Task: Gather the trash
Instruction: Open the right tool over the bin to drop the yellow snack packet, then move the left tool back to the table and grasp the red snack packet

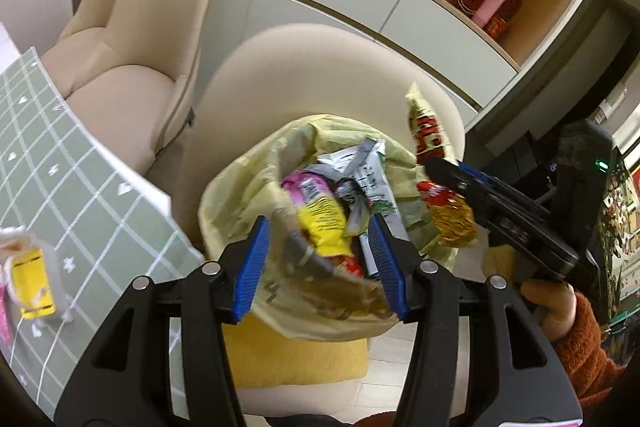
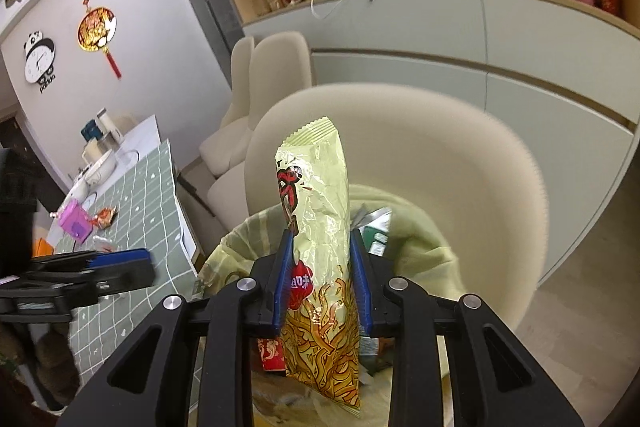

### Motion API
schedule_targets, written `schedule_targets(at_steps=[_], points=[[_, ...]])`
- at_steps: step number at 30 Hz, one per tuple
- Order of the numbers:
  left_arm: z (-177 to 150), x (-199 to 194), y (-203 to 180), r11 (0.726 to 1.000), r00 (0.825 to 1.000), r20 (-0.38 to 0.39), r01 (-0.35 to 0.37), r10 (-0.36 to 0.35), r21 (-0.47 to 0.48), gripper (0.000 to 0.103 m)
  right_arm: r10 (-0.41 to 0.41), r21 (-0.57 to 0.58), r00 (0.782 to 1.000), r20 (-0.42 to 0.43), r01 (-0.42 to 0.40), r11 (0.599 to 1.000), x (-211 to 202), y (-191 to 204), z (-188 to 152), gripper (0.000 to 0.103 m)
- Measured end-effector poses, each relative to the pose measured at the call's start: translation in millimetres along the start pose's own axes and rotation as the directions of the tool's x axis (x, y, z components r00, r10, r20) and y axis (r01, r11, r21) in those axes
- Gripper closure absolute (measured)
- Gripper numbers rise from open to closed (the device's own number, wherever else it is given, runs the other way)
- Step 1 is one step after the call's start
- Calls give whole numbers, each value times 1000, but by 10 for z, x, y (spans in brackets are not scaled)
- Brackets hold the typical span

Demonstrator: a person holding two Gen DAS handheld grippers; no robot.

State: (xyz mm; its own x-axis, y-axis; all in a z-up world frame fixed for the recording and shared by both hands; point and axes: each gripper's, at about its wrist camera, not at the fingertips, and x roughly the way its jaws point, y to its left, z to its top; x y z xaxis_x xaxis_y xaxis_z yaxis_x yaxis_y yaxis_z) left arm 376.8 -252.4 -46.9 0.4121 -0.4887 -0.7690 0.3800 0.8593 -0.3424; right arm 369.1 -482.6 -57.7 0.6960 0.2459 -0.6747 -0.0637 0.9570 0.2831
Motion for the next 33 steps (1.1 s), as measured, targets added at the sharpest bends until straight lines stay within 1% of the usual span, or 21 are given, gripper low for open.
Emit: schedule_targets(at_steps=[3, 4, 5, 7, 8, 10, 13, 16, 20, 24, 26, 28, 31, 33], points=[[-79, -150, 113, 1000, 1000, 21, -22, 23, -20, 54, -8, -9, 999, -34, 8, 1000, 152, 54, -11, 75], [-96, -181, 149, 999, 999, 25, -25, 26, -28, 54, -8, -7, 999, -46, 8, 1000, 188, 66, -27, 73], [-110, -209, 188, 999, 999, 29, -30, 31, -37, 53, -12, -2, 998, -60, 12, 1000, 229, 86, -37, 69], [-155, -281, 282, 997, 998, 38, -43, 46, -58, 53, -10, -2, 998, -64, 10, 1000, 240, 132, -74, 66], [-186, -324, 350, 996, 998, 43, -51, 55, -73, 53, -14, -5, 998, -62, 14, 1000, 236, 160, -83, 63], [-233, -406, 467, 992, 996, 56, -67, 73, -103, 53, -20, -22, 998, -54, 18, 1000, 207, 236, -107, 60], [-304, -527, 655, 984, 992, 74, -93, 105, -152, 53, -52, -56, 998, -40, 50, 997, 151, 358, -132, 60], [-408, -705, 875, 973, 985, 91, -126, 145, -193, 53, -64, -67, 998, -21, 63, 996, 62, 471, -163, 60], [-570, -981, 1179, 958, 976, 103, -162, 190, -238, 53, -46, -63, 999, 3, 46, 997, -60, 685, -199, 60], [-736, -1298, 1521, 944, 966, 114, -197, 233, -265, 53, 12, -73, 999, 33, -9, 997, -182, 1095, -236, 60], [-811, -1484, 1744, 937, 957, 122, -225, 265, -268, 53, 36, -86, 999, 42, -32, 996, -217, 1308, -257, 60], [-863, -1665, 2022, 927, 945, 134, -254, 299, -275, 53, 72, -103, 997, 33, -68, 992, -208, 1566, -285, 60], [-885, -1862, 2454, 912, 928, 150, -288, 341, -293, 53, 96, -129, 995, 6, -95, 987, -162, 1880, -353, 60], [-846, -1918, 2700, 904, 921, 152, -300, 358, -305, 53, 111, -156, 994, -22, -114, 981, -128, 2104, -416, 60]])
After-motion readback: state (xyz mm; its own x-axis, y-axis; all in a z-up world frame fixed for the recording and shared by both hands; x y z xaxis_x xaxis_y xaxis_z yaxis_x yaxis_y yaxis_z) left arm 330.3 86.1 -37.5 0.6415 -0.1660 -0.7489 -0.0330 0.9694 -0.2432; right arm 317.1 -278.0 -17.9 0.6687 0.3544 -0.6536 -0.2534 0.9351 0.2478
